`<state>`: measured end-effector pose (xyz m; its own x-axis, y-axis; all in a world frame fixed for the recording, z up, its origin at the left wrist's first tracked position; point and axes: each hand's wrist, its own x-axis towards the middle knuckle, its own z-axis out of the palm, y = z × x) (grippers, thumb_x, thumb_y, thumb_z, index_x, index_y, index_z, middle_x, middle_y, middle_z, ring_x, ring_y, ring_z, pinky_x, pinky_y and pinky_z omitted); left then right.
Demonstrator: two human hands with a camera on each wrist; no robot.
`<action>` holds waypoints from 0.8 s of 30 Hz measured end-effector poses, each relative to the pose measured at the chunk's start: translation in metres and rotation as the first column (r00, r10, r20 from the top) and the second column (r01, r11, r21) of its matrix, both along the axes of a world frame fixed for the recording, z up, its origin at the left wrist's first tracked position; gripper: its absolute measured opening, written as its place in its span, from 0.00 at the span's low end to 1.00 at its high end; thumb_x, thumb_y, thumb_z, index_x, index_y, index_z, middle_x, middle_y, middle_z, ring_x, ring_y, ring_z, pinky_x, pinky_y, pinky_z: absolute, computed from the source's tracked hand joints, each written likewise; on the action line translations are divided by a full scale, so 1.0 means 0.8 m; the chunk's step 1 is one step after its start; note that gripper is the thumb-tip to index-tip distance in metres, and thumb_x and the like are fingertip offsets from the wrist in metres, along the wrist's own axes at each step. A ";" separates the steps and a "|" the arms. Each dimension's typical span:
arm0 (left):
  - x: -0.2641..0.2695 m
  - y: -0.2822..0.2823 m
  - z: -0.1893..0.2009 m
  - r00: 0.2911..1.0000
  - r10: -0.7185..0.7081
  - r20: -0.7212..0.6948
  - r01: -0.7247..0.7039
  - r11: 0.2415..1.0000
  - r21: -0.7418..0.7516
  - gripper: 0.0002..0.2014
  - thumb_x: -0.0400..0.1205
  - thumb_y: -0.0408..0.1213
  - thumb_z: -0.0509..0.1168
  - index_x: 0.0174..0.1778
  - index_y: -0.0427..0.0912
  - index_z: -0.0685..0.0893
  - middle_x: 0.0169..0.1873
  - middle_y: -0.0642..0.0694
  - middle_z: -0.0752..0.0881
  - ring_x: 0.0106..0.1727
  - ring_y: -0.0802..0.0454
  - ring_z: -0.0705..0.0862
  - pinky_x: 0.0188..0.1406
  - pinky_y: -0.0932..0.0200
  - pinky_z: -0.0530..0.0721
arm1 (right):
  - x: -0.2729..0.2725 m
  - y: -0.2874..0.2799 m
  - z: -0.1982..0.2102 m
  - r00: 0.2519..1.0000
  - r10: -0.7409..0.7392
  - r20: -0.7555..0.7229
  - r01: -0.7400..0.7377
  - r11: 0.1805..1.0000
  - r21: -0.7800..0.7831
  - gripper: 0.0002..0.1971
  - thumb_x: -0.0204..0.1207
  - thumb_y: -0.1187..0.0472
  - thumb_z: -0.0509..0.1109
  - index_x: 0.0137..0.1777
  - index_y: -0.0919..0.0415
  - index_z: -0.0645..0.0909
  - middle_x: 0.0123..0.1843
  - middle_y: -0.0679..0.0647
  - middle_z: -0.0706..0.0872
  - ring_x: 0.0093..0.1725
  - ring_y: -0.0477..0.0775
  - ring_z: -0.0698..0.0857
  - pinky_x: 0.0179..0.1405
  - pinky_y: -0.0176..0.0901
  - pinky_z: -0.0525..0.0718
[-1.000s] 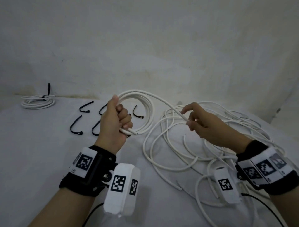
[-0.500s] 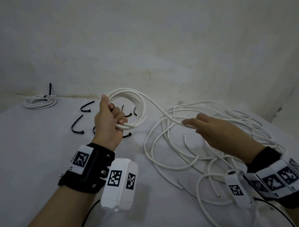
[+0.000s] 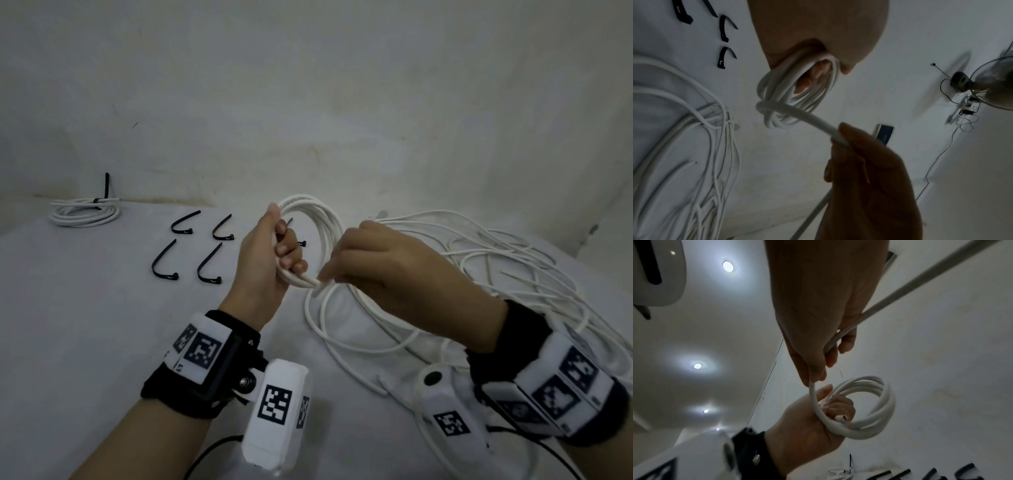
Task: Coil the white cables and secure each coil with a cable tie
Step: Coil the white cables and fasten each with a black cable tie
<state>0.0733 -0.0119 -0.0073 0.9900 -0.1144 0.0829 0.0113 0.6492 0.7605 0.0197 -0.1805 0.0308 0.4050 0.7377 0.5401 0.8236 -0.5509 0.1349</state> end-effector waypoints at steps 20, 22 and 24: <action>-0.027 -0.024 0.000 0.968 -0.249 0.044 0.235 0.949 0.209 0.24 0.86 0.53 0.50 0.26 0.44 0.71 0.16 0.51 0.62 0.14 0.58 0.61 0.15 0.66 0.65 | 0.045 0.009 -0.001 0.992 -0.113 -0.047 0.122 0.903 0.412 0.07 0.73 0.60 0.76 0.41 0.63 0.82 0.39 0.53 0.80 0.37 0.50 0.77 0.36 0.38 0.74; -0.028 -0.023 0.001 0.971 -0.234 0.059 0.215 0.950 0.225 0.25 0.84 0.58 0.49 0.28 0.43 0.66 0.17 0.51 0.60 0.15 0.59 0.60 0.15 0.66 0.63 | 0.048 0.014 -0.001 0.993 -0.116 -0.029 0.117 0.895 0.430 0.07 0.73 0.61 0.76 0.41 0.64 0.83 0.39 0.55 0.79 0.38 0.51 0.76 0.37 0.36 0.73; -0.030 -0.021 0.002 0.971 -0.217 0.103 0.185 0.949 0.257 0.24 0.77 0.62 0.53 0.29 0.44 0.63 0.18 0.52 0.58 0.15 0.59 0.58 0.14 0.67 0.61 | 0.052 0.019 0.000 0.991 -0.129 -0.020 0.125 0.894 0.429 0.05 0.73 0.62 0.75 0.43 0.64 0.83 0.40 0.56 0.79 0.40 0.53 0.77 0.39 0.35 0.73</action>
<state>0.0494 -0.0291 -0.0059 0.9270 -0.3428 0.1524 0.0143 0.4382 0.8988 0.0609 -0.1656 0.0309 0.4739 0.3764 0.7961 0.7424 -0.6569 -0.1314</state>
